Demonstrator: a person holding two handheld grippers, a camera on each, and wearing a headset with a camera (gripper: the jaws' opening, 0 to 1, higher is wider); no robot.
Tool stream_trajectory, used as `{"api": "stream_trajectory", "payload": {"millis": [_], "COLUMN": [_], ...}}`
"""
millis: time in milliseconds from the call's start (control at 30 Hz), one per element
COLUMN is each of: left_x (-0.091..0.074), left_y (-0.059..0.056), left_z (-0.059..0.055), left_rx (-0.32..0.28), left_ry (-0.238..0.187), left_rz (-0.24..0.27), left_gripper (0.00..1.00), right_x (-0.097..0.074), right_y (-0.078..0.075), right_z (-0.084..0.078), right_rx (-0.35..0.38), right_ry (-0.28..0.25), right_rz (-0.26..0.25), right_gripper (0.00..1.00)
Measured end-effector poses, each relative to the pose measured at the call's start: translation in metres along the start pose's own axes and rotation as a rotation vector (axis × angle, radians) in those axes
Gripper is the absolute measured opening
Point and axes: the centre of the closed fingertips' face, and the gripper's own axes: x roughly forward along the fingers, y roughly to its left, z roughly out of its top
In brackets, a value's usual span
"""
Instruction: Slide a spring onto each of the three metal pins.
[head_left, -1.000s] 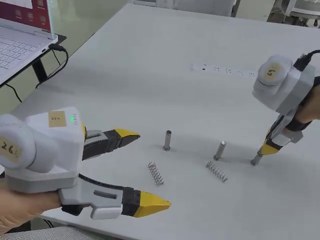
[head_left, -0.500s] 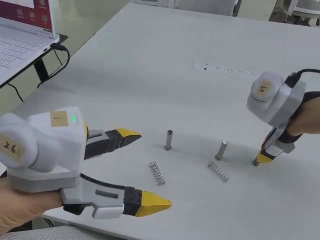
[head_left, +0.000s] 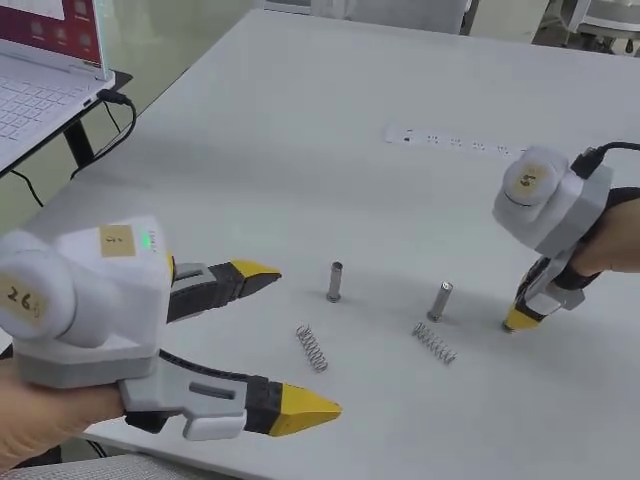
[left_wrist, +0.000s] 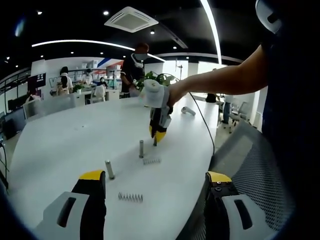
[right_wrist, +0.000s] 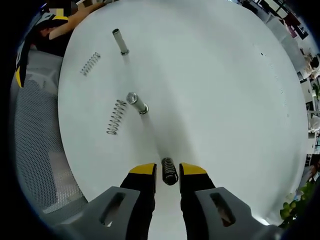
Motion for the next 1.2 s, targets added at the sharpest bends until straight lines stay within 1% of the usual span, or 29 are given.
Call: {"api": "stream_trajectory", "payload": {"millis": [233,300,433,600,833,900,967,1000,1033,1200], "left_x": [0.001,0.001,0.001,0.0,0.0,0.0,0.0,0.0,0.0,0.0], "left_y": [0.0,-0.001,-0.001,-0.002,-0.002,-0.002,-0.002,-0.002,-0.002,-0.003], "left_z": [-0.001,0.0,-0.001,0.0,-0.001,0.0,0.0,0.0,0.0,0.001], "left_rx": [0.003,0.003,0.004,0.006,0.009,0.01,0.01,0.011,0.012,0.013], "left_ry": [0.003,0.002,0.002,0.002,0.001,-0.001,-0.002,-0.002,-0.003,-0.006], "left_rz": [-0.005,-0.007,-0.009,-0.011,-0.013,-0.013,-0.013,-0.014,-0.014,-0.015], "left_gripper": [0.77,0.77,0.77,0.77,0.77,0.77,0.77,0.77,0.77,0.77], "right_x": [-0.015,-0.019,-0.027,-0.035,-0.038,-0.039,-0.037,-0.037,-0.034,-0.022], "right_y": [0.006,0.009,0.013,0.024,0.041,0.046,0.056,0.058,0.064,0.077], "right_z": [0.011,0.013,0.02,0.033,0.045,0.047,0.052,0.052,0.053,0.053], "right_rx": [-0.027,-0.032,-0.054,-0.08,-0.106,-0.108,-0.105,-0.104,-0.098,-0.064], "right_ry": [-0.049,-0.056,-0.073,-0.107,-0.12,-0.124,-0.136,-0.137,-0.14,-0.134], "right_rz": [-0.041,-0.044,-0.065,-0.078,-0.089,-0.088,-0.07,-0.064,-0.043,0.002], "right_gripper": [0.19,0.2,0.2,0.2,0.2,0.2,0.18,0.18,0.18,0.17]}}
